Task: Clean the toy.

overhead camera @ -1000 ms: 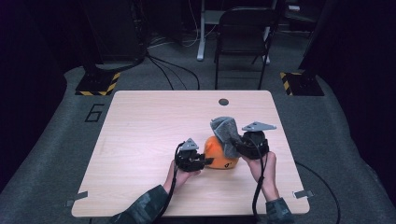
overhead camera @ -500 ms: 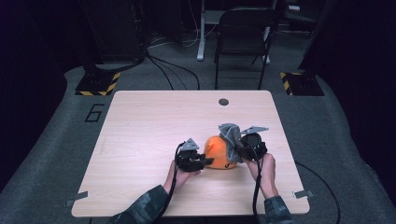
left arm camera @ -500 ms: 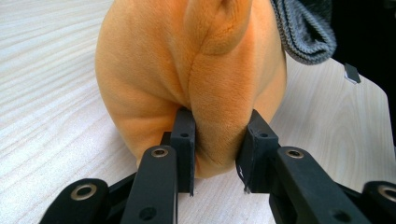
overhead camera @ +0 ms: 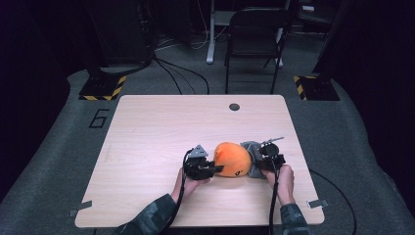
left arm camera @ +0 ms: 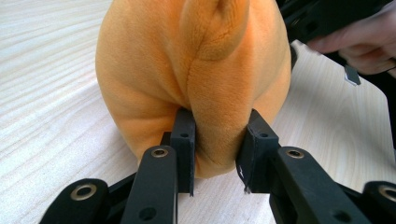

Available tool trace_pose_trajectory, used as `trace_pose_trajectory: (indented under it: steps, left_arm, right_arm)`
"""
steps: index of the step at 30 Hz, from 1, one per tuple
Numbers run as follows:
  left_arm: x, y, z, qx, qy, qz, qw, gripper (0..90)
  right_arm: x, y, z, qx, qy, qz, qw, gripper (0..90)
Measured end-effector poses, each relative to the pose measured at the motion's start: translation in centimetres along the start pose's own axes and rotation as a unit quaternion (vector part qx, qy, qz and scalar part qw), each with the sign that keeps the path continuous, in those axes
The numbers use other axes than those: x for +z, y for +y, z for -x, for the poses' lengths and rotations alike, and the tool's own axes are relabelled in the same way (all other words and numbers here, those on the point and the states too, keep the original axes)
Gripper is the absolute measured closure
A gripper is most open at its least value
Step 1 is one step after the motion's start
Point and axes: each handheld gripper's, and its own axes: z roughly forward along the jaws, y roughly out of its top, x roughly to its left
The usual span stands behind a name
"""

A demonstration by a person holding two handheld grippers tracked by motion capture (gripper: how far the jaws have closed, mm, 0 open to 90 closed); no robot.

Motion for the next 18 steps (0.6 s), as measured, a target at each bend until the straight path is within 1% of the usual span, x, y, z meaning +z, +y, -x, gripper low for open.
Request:
trace_pose_trajectory:
  steps: [1, 3, 4, 5, 6, 8, 9, 10, 11, 13, 14, 15, 17, 18]
  left_arm:
    - [0.0, 0.0, 0.0, 0.000, 0.000, 0.000, 1.0000, 70.2]
    - [0.0, 0.0, 0.0, 0.000, 0.000, 0.002, 1.0000, 70.2]
    - [0.0, 0.0, 0.0, 0.000, 0.000, 0.002, 1.0000, 70.1]
    - [0.0, 0.0, 0.0, 0.001, 0.001, 0.001, 1.0000, 70.1]
    - [0.0, 0.0, 0.0, 0.001, 0.001, 0.001, 1.0000, 70.1]
    - [0.0, 0.0, 0.0, 0.001, 0.001, 0.002, 1.0000, 70.0]
    - [0.0, 0.0, 0.0, 0.001, 0.002, 0.002, 1.0000, 70.0]
    - [0.0, 0.0, 0.0, 0.001, 0.002, 0.002, 1.0000, 69.9]
    - [0.0, 0.0, 0.0, 0.001, 0.002, 0.002, 1.0000, 69.9]
    - [0.0, 0.0, 0.0, 0.001, 0.002, 0.002, 1.0000, 69.8]
    - [0.0, 0.0, 0.0, 0.001, 0.002, 0.002, 1.0000, 69.8]
    - [0.0, 0.0, 0.0, 0.000, 0.003, 0.000, 1.0000, 69.6]
    - [0.0, 0.0, -0.1, 0.002, 0.003, 0.000, 1.0000, 69.4]
    - [0.0, 0.0, -0.1, 0.000, 0.004, 0.000, 1.0000, 69.1]
  right_arm:
    - [-0.6, 0.1, 0.0, 0.002, -0.003, 0.003, 1.0000, 75.3]
    - [-1.9, 0.4, 0.1, 0.008, -0.006, 0.027, 0.9996, 75.4]
    - [-2.9, 0.6, 0.1, 0.005, -0.005, 0.046, 0.9989, 75.4]
    - [-3.6, 0.8, -0.1, 0.008, -0.004, 0.056, 0.9984, 75.4]
    - [-4.6, 1.1, -0.3, 0.003, -0.002, 0.076, 0.9971, 75.4]
    - [-6.3, 1.5, -1.0, -0.001, 0.006, 0.103, 0.9947, 75.4]
    - [-6.9, 1.6, -1.3, -0.004, 0.014, 0.112, 0.9936, 75.4]
    - [-7.7, 1.8, -1.8, -0.012, 0.025, 0.128, 0.9914, 75.4]
    - [-8.2, 1.9, -2.3, -0.017, 0.029, 0.135, 0.9903, 75.4]
    - [-8.6, 2.1, -3.3, -0.032, 0.034, 0.141, 0.9889, 75.4]
    - [-8.6, 2.2, -4.0, -0.038, 0.034, 0.135, 0.9895, 75.5]
    - [-8.5, 2.3, -4.3, -0.048, 0.036, 0.132, 0.9894, 75.5]
    - [-7.7, 2.3, -5.0, -0.052, 0.033, 0.123, 0.9905, 75.7]
    - [-7.0, 2.2, -5.2, -0.061, 0.028, 0.113, 0.9913, 75.8]
